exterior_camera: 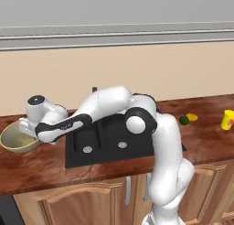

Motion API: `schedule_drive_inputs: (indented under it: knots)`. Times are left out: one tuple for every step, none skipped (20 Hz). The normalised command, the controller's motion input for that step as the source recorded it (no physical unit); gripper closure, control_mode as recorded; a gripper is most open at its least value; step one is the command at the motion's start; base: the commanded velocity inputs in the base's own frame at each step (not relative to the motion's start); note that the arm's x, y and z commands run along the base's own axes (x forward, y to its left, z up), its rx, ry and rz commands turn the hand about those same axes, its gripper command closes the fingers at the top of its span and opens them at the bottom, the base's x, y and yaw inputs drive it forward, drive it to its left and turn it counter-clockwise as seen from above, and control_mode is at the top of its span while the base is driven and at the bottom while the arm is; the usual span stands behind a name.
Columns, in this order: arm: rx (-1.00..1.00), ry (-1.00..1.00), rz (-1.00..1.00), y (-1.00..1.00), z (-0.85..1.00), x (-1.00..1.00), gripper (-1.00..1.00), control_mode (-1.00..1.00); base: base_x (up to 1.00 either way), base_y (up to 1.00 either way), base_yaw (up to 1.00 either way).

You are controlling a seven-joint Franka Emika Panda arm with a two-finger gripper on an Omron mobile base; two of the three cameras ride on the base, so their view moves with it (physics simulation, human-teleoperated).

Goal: Remove the lime and mango from the sink. Then move the bowl and cup from the counter to the sink for washing.

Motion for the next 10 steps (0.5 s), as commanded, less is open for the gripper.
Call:
schedule_drive_inputs:
  knots:
    - [0.11,0.0,-0.03,-0.3,0.06,-0.13,1.0,-1.0,0.0,0.0,0.0]
    - [0.11,0.0,-0.03,-0.3,0.09,-0.12,1.0,-1.0,0.0,0.0,0.0]
    - [0.11,0.0,-0.04,-0.3,0.12,-0.11,1.0,-1.0,0.0,0.0,0.0]
    - [0.11,0.0,-0.07,-0.31,0.15,-0.1,1.0,-1.0,0.0,0.0,0.0]
    - [0.11,0.0,-0.07,-0.31,0.14,-0.11,1.0,-1.0,0.0,0.0,0.0]
    - [0.1,0.0,-0.08,-0.29,0.12,-0.14,1.0,-1.0,0.0,0.0,0.0]
    - [0.1,0.0,-0.08,-0.28,0.11,-0.13,1.0,-1.0,0.0,0.0,0.0]
    - [0.09,0.0,-0.07,-0.28,0.12,-0.12,1.0,-1.0,0.0,0.0,0.0]
    - [0.09,0.0,-0.07,-0.28,0.13,-0.13,1.0,-1.0,0.0,0.0,0.0]
    - [0.08,0.0,-0.09,-0.29,0.13,-0.13,1.0,-1.0,0.0,0.0,0.0]
